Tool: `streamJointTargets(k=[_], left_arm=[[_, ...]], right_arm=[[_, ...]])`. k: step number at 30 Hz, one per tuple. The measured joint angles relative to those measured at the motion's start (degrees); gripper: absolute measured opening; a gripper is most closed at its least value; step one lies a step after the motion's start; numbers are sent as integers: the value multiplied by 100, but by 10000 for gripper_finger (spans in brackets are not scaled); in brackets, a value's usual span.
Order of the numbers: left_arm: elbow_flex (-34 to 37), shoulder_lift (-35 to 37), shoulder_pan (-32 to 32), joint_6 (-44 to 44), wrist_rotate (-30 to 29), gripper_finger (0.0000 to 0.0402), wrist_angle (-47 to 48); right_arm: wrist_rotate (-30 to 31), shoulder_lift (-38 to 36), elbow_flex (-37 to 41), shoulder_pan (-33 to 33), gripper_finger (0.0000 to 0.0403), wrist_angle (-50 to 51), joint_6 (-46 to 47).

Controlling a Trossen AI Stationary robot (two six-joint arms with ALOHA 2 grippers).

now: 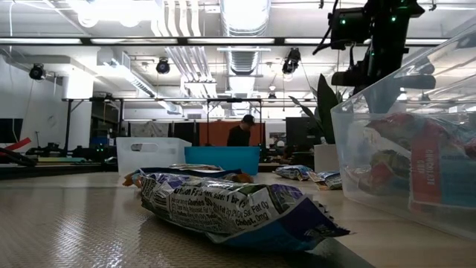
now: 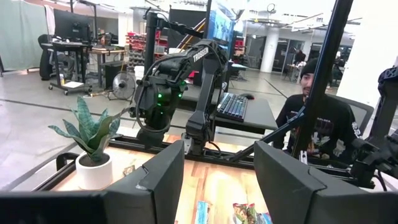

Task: Pick and place Granola Bars by type
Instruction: Put the yellow granola bar into the top transparent bin

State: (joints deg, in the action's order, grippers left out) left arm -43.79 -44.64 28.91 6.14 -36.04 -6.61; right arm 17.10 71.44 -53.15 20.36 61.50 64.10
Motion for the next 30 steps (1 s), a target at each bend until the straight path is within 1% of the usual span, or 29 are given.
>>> streamJointTargets(k=[5,8,19,25,30], left_arm=[[0,0,0,7,1,177,0],[0,0,0,10,4,177,0],[0,0,-3,10,12,177,0],[0,0,-2,10,78,177,1],[0,0,-2,10,76,177,2]], right_arm=[[46,0,0,0,8,-18,-110],[-73,0,0,0,8,-38,-300],[-546,-5,-2,-37,12,-62,-1938],[-784,-9,-7,-38,44,-76,-2866],[-828,-9,-7,-63,86,-127,-4247]])
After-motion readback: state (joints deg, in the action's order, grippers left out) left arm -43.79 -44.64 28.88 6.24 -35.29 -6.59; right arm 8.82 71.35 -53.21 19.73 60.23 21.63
